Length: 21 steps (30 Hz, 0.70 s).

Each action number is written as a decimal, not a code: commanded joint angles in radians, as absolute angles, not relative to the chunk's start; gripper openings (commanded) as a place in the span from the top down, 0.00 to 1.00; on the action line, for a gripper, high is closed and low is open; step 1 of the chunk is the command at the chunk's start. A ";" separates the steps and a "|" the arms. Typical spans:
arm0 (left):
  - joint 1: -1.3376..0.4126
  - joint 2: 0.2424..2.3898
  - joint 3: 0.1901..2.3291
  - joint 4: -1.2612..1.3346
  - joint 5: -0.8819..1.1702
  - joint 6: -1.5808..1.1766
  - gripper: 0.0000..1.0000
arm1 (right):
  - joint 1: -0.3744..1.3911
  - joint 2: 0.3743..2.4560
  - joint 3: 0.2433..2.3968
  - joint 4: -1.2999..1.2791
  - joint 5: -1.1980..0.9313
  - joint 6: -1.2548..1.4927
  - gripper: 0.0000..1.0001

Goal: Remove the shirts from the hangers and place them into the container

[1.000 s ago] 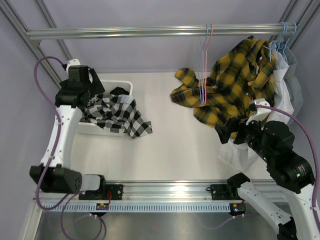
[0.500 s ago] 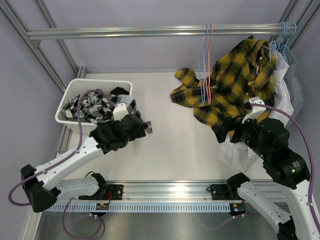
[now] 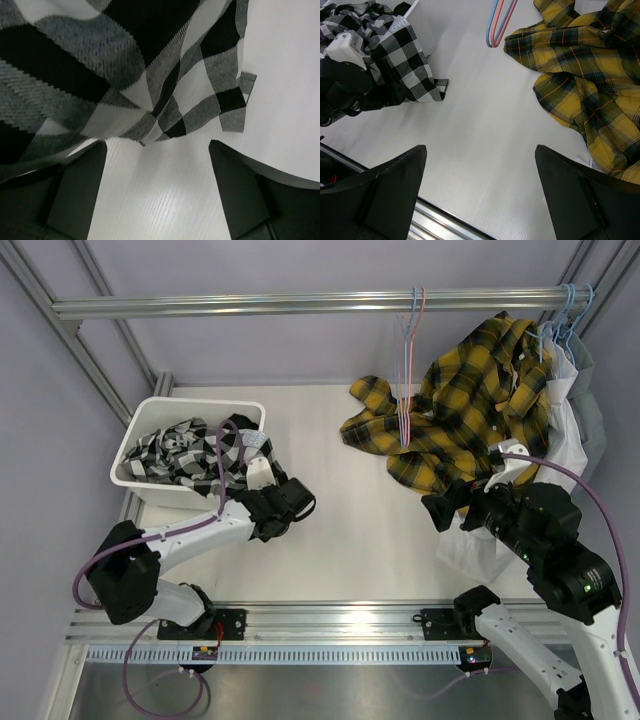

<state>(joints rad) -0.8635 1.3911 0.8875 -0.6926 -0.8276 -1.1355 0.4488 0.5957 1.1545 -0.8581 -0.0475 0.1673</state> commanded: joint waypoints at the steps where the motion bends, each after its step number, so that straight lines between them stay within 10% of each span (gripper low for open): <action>1: -0.827 1.416 0.870 -0.568 -0.950 -1.167 0.16 | 0.445 0.584 1.154 -0.850 -0.075 0.140 0.01; 10: -0.788 1.468 0.836 -0.440 -0.965 -1.106 0.38 | 0.445 0.578 1.158 -0.884 -0.081 0.126 0.01; 21: -0.784 1.353 0.888 -0.601 -0.888 -1.100 0.91 | 0.445 0.555 1.161 -0.907 -0.075 0.132 0.01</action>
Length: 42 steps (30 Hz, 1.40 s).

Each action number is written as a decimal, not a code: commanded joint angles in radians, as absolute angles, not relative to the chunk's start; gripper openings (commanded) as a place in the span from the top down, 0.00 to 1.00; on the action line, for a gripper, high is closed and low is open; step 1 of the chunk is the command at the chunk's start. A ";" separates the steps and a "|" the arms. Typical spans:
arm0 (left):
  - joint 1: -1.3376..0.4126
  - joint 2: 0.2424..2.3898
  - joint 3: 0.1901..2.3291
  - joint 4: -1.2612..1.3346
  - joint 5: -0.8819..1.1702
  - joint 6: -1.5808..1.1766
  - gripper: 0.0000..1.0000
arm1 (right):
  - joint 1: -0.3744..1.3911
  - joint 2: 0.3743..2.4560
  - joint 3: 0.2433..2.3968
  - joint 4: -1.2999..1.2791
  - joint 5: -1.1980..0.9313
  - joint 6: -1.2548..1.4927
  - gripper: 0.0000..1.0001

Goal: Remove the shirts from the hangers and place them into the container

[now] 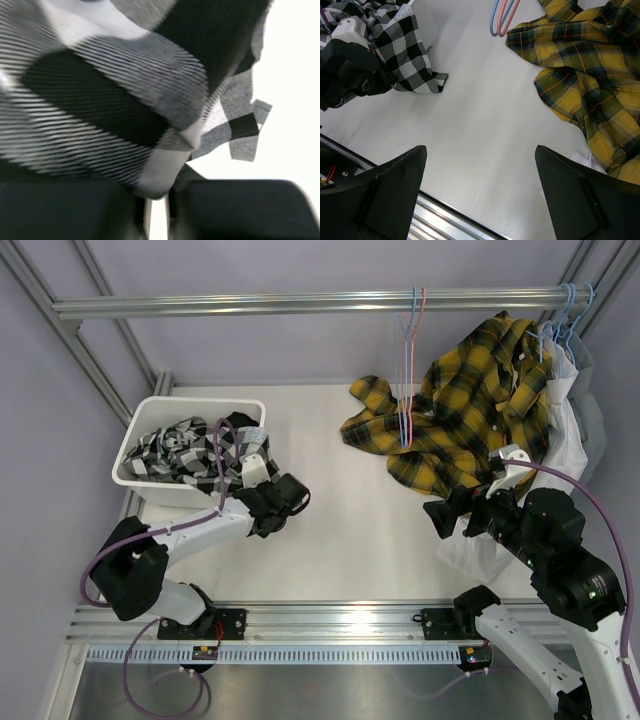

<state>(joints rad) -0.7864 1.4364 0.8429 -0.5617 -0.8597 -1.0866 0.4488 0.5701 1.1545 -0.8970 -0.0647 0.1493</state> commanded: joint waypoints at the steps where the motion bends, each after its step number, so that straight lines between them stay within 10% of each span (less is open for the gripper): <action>1: -0.781 1.338 0.893 -0.617 -0.879 -1.100 0.93 | 0.445 0.557 1.160 -0.908 -0.074 0.133 0.01; 22: -0.525 1.155 1.442 -0.904 -0.703 -0.649 1.00 | 0.445 0.617 1.216 -0.887 -0.100 0.144 0.01; 42: -0.018 1.672 1.456 -0.696 -0.410 -0.456 1.00 | 0.445 0.621 1.229 -0.934 -0.074 0.138 0.01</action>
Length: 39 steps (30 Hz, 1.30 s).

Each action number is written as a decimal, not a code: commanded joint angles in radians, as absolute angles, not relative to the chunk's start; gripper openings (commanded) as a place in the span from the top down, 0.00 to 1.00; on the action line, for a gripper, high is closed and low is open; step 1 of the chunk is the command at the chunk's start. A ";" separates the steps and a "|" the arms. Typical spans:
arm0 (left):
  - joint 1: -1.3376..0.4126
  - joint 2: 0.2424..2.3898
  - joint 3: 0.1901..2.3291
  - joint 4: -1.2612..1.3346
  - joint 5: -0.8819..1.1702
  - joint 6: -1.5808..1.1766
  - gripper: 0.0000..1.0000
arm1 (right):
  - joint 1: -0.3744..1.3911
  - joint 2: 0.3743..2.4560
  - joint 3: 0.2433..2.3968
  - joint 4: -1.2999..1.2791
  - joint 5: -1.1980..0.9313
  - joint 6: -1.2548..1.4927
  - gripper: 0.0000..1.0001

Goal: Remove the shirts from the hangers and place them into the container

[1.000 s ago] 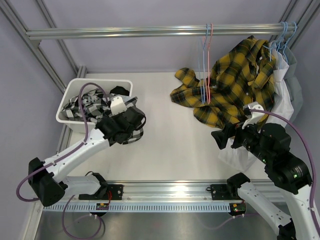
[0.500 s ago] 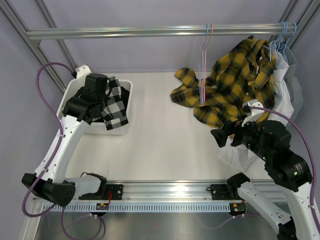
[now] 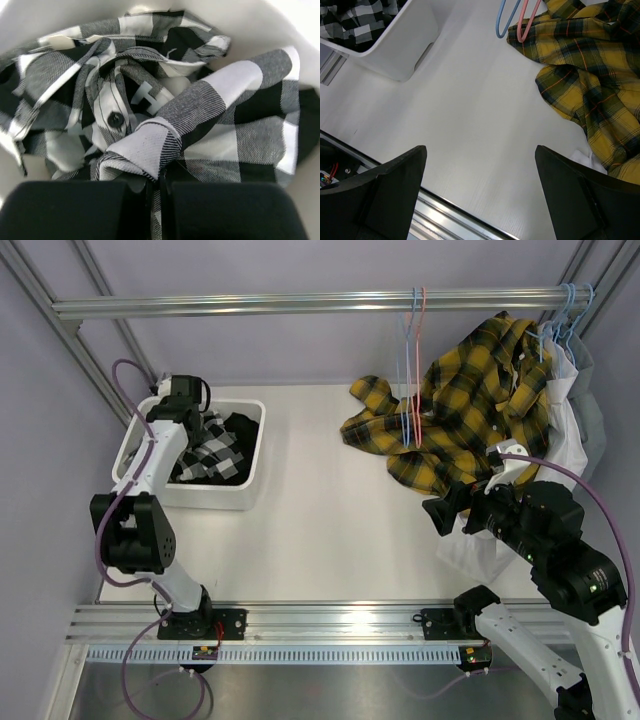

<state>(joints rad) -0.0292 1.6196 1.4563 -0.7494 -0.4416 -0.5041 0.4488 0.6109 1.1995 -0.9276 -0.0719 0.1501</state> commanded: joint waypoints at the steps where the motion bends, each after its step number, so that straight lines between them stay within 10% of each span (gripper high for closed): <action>1: -0.018 1.692 1.447 -0.699 -0.407 -0.454 1.00 | 0.445 0.623 1.229 -0.936 -0.074 0.137 0.00; 9: -0.018 1.787 1.310 -0.606 -0.344 -0.465 0.98 | 0.445 0.632 1.212 -0.920 -0.081 0.147 0.01; 24: -0.018 1.395 1.459 -0.819 -0.325 -0.434 0.37 | 0.445 0.627 1.229 -0.920 -0.095 0.160 0.01; 39: -0.015 1.485 1.235 -0.694 -0.278 -0.463 0.51 | 0.445 0.621 1.198 -0.894 -0.114 0.158 0.00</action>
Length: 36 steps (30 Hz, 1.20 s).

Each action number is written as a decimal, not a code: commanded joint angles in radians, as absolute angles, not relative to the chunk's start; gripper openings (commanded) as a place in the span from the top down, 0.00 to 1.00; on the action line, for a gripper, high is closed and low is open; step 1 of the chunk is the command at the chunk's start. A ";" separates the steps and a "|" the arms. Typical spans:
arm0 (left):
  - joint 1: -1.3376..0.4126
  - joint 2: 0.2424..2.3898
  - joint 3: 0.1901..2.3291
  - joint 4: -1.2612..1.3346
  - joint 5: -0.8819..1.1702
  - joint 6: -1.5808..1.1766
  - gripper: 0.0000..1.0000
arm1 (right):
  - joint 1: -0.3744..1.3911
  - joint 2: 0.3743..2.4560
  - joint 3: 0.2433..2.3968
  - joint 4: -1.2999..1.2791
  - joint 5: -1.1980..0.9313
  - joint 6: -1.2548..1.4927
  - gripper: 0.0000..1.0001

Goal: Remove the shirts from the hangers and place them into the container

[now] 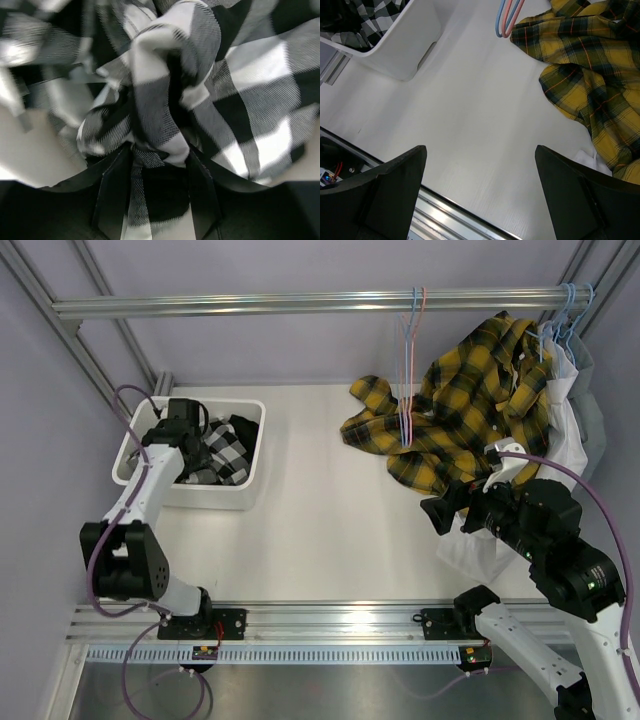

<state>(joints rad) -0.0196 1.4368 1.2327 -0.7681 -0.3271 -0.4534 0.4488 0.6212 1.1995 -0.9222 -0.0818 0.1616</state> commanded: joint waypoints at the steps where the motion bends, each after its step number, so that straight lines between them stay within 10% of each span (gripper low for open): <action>1: -0.015 1.546 1.244 -0.690 -0.275 -0.465 0.55 | 0.445 0.617 1.198 -0.896 -0.114 0.160 0.00; 11: -0.012 1.620 1.305 -0.710 -0.282 -0.442 0.57 | 0.443 0.603 1.222 -0.942 -0.112 0.158 0.00; 20: -0.011 1.362 1.382 -0.847 -0.287 -0.385 0.29 | 0.445 0.643 1.285 -0.940 -0.110 0.146 0.01; 23: -0.012 1.275 1.384 -0.880 -0.238 -0.364 0.01 | 0.445 0.684 1.330 -0.959 -0.098 0.153 0.01; 36: -0.093 0.896 1.206 -0.845 -0.009 -0.252 0.01 | 0.382 1.173 1.913 -1.200 0.503 0.175 0.01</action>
